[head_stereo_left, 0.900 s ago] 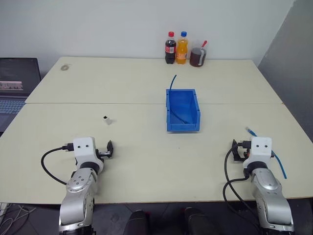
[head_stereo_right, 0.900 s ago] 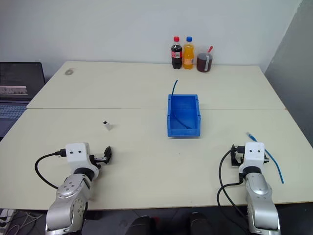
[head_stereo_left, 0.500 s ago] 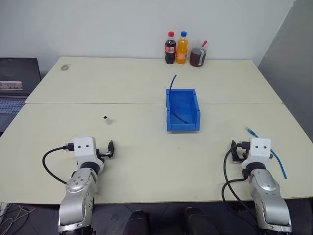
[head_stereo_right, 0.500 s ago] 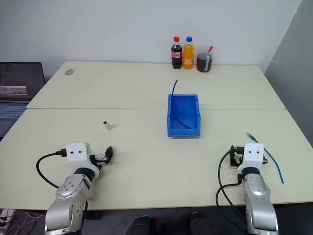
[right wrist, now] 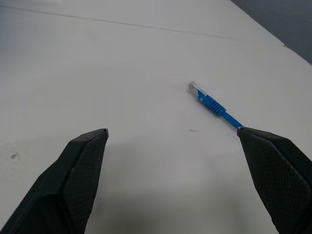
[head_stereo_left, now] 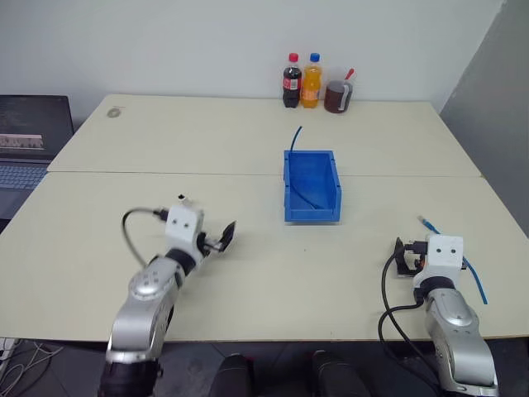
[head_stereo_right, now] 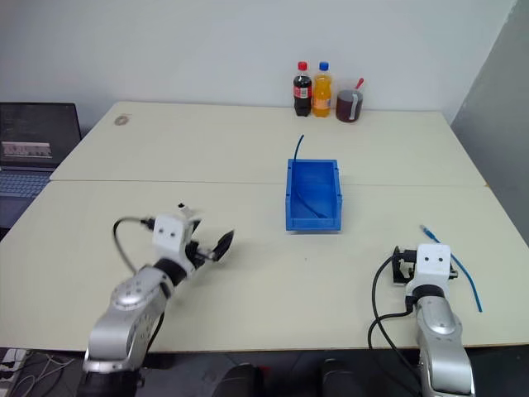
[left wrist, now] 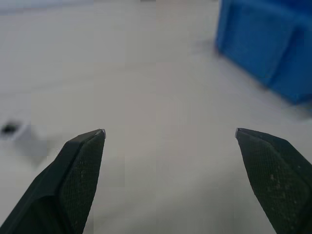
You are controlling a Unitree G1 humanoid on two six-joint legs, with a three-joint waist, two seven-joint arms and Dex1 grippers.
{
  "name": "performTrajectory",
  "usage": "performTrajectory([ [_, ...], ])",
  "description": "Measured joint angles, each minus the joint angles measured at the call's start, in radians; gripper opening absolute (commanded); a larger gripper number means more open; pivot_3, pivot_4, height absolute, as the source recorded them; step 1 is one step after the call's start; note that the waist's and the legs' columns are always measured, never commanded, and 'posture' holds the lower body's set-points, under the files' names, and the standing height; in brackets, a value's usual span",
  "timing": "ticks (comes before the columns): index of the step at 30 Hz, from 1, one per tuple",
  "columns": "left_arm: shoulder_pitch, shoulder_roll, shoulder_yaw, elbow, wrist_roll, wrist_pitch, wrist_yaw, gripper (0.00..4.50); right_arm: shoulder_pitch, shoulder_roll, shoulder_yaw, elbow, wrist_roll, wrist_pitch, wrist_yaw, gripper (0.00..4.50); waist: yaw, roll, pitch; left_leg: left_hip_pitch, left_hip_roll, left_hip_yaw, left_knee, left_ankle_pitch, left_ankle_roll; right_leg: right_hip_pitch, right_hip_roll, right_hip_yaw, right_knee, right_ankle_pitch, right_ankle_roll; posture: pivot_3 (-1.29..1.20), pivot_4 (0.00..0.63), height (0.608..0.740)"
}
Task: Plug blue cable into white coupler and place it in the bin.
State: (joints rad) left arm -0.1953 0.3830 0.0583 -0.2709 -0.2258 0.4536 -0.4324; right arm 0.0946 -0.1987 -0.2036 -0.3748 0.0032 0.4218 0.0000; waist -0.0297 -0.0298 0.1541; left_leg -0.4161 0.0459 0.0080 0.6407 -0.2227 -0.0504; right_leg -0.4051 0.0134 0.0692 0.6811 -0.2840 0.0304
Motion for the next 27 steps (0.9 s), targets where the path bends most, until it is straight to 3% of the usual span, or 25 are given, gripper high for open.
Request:
performTrajectory([
  [3, -0.158, 0.066, -0.096, 0.025, -0.033, 0.003, -0.177, 4.50, -0.004, -0.059, -0.035, -0.014, 0.019, 0.000, 0.041, 4.49, 0.000, 0.000, 0.000, -0.001, -0.001, 0.001, 0.000, 0.000, 0.000, 0.000, 0.000, 0.001, -0.001, 0.000, 0.000, 0.00, 0.150, 0.740],
  [8, -0.347, 0.058, -0.250, 0.142, -0.049, -0.025, -0.413, 4.50, -0.053, -0.148, -0.123, 0.011, 0.109, 0.028, 0.142, 4.49, -0.005, 0.001, 0.000, 0.000, -0.001, 0.002, 0.000, 0.000, 0.000, 0.000, 0.000, 0.002, -0.001, 0.000, 0.000, 0.00, 0.150, 0.740],
  [12, -0.496, -0.022, -0.365, 0.327, -0.025, -0.110, -0.554, 4.50, -0.110, -0.288, -0.170, 0.168, 0.198, 0.044, 0.306, 4.49, -0.001, 0.001, 0.002, 0.000, -0.001, 0.001, 0.001, 0.000, 0.001, 0.001, 0.001, 0.001, -0.001, 0.000, 0.000, 0.00, 0.150, 0.740],
  [16, -0.644, -0.164, -0.422, 0.523, 0.012, -0.221, -0.608, 4.50, -0.198, -0.442, -0.170, 0.464, 0.244, -0.024, 0.513, 4.49, -0.001, 0.002, 0.002, -0.001, -0.002, 0.002, 0.003, -0.001, 0.002, 0.001, 0.001, 0.003, -0.001, 0.000, 0.000, 0.00, 0.150, 0.740],
  [21, -0.683, -0.235, -0.446, 0.632, 0.034, -0.289, -0.670, 4.50, -0.321, -0.564, -0.164, 0.758, 0.262, -0.097, 0.714, 4.49, -0.016, 0.004, 0.003, 0.000, -0.002, 0.001, 0.002, -0.002, 0.004, 0.001, 0.002, 0.004, -0.001, 0.001, -0.001, 0.00, 0.150, 0.740],
  [27, -0.681, -0.237, -0.448, 0.650, 0.040, -0.287, -0.719, 4.50, -0.406, -0.606, -0.115, 0.921, 0.285, -0.113, 0.917, 4.49, -0.020, 0.007, 0.005, 0.000, -0.002, 0.000, 0.003, -0.002, 0.004, 0.001, 0.002, 0.003, 0.000, 0.001, 0.000, 0.00, 0.150, 0.740],
])
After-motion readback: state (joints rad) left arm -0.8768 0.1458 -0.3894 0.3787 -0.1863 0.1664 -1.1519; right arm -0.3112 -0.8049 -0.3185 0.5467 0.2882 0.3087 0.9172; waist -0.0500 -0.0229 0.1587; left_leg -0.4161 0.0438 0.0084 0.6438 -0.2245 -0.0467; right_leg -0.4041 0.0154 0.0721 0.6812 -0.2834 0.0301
